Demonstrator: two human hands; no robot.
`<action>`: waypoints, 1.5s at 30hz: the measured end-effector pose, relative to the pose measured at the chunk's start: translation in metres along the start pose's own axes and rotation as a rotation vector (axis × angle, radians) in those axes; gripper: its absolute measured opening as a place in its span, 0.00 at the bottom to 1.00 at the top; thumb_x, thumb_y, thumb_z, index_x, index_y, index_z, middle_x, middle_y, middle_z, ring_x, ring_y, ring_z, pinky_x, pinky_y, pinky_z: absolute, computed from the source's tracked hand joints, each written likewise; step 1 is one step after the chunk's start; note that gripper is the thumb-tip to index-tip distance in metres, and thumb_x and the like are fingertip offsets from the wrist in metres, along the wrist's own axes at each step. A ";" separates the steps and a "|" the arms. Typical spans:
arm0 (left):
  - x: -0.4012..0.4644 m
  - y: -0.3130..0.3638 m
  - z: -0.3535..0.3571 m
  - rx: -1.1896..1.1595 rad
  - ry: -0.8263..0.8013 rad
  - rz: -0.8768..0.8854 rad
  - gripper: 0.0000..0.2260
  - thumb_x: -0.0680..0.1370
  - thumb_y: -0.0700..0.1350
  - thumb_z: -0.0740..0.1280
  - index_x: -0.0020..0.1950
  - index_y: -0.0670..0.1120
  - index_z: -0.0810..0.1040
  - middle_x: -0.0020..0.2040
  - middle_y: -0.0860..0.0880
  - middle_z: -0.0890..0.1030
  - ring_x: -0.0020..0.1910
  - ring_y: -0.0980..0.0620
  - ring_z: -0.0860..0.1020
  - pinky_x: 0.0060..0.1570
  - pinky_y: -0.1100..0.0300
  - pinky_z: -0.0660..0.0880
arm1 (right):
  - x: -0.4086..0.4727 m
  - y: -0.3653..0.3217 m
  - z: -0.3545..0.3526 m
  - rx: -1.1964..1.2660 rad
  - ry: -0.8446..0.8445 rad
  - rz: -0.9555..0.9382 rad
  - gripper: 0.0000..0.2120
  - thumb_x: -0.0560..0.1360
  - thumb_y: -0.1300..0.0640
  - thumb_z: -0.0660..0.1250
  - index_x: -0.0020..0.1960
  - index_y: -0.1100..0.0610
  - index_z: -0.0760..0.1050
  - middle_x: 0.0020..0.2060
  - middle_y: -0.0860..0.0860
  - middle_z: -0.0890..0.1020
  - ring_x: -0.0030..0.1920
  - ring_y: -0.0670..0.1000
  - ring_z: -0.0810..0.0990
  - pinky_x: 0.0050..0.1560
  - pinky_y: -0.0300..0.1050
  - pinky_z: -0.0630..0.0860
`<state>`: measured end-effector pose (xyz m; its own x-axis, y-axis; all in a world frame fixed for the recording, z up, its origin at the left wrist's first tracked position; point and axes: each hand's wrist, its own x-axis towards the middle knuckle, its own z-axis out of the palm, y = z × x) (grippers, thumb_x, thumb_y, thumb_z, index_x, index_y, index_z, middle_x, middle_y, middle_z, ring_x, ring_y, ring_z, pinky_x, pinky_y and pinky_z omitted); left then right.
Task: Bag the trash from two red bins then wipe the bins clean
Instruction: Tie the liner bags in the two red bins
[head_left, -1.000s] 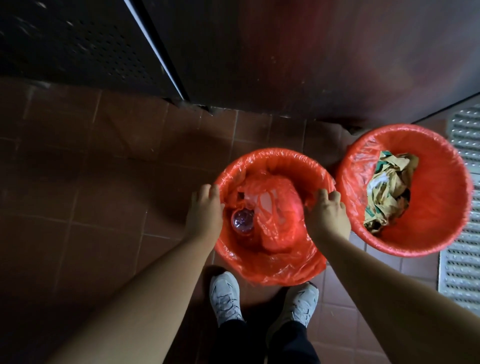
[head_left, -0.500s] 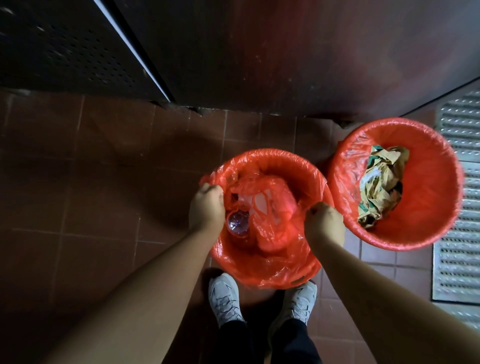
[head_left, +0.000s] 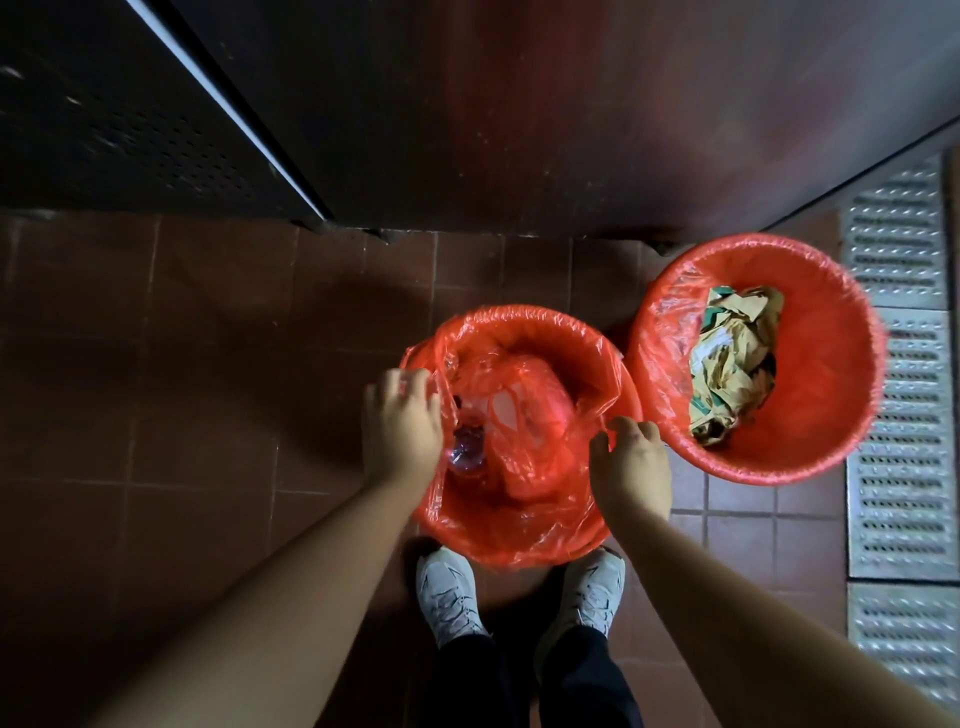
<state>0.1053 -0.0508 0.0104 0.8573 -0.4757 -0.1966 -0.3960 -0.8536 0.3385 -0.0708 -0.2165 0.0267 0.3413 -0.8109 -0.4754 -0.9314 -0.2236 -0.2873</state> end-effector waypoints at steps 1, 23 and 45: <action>0.010 -0.003 -0.002 -0.011 0.002 -0.088 0.16 0.79 0.47 0.65 0.65 0.45 0.76 0.61 0.42 0.75 0.57 0.38 0.73 0.58 0.46 0.71 | -0.001 0.002 0.000 -0.014 -0.014 0.034 0.19 0.80 0.49 0.62 0.66 0.58 0.74 0.58 0.58 0.76 0.58 0.61 0.76 0.58 0.58 0.75; 0.064 0.042 -0.022 -0.546 -0.161 -0.315 0.04 0.77 0.44 0.68 0.43 0.49 0.81 0.42 0.51 0.84 0.41 0.50 0.81 0.45 0.58 0.76 | 0.016 -0.003 -0.027 0.317 0.061 0.294 0.13 0.80 0.52 0.60 0.53 0.57 0.81 0.43 0.57 0.83 0.47 0.61 0.81 0.46 0.48 0.75; -0.018 0.087 -0.144 -1.014 -0.602 -0.398 0.11 0.75 0.33 0.58 0.41 0.41 0.80 0.38 0.44 0.82 0.38 0.49 0.80 0.35 0.64 0.75 | -0.044 -0.060 -0.137 1.091 -0.459 0.178 0.17 0.75 0.74 0.55 0.46 0.63 0.81 0.40 0.58 0.82 0.35 0.55 0.81 0.40 0.47 0.80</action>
<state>0.1029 -0.0860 0.1757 0.4661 -0.4720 -0.7483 0.5186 -0.5395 0.6634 -0.0473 -0.2412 0.1788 0.4381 -0.4654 -0.7690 -0.4474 0.6291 -0.6356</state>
